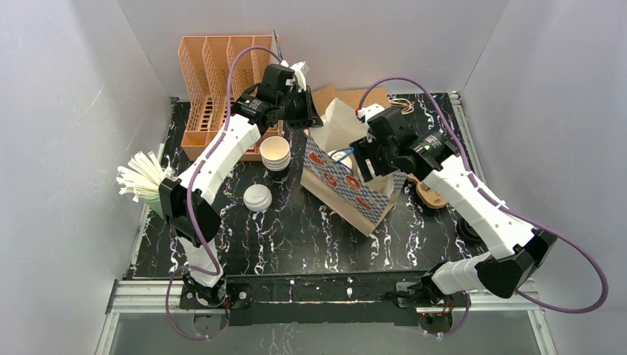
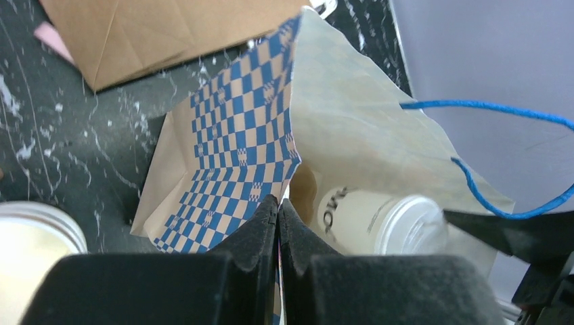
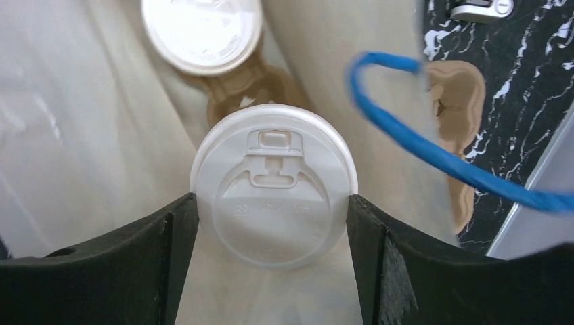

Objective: Pack the takeout coffee

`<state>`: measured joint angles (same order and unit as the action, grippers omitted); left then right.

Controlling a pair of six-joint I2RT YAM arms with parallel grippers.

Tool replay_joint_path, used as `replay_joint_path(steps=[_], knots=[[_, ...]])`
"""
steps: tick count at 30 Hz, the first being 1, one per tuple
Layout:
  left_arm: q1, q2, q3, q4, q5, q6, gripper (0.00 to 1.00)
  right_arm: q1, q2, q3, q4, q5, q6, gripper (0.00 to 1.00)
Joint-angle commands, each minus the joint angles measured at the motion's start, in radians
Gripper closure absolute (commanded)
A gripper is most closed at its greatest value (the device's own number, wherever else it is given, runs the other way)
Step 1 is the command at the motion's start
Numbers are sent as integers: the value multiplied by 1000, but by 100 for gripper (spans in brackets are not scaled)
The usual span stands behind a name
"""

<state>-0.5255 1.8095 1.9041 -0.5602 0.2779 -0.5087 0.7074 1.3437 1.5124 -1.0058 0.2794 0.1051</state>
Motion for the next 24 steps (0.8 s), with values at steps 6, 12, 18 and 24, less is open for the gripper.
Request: replay_joint_path(steps=[6,12,18,24], knots=[[-9,-95,25,-331,43,-39,100,-113,50,116,70,26,-30,72],[-38,-189,-53,-419,86,-64,100,-117,103,162,111,-30,-17,72],[-105,-254,-107,-446,153,-136,100,-117,184,244,133,-118,-12,73],[-218,-274,-154,-402,121,-182,98,-107,226,290,162,-172,18,72]])
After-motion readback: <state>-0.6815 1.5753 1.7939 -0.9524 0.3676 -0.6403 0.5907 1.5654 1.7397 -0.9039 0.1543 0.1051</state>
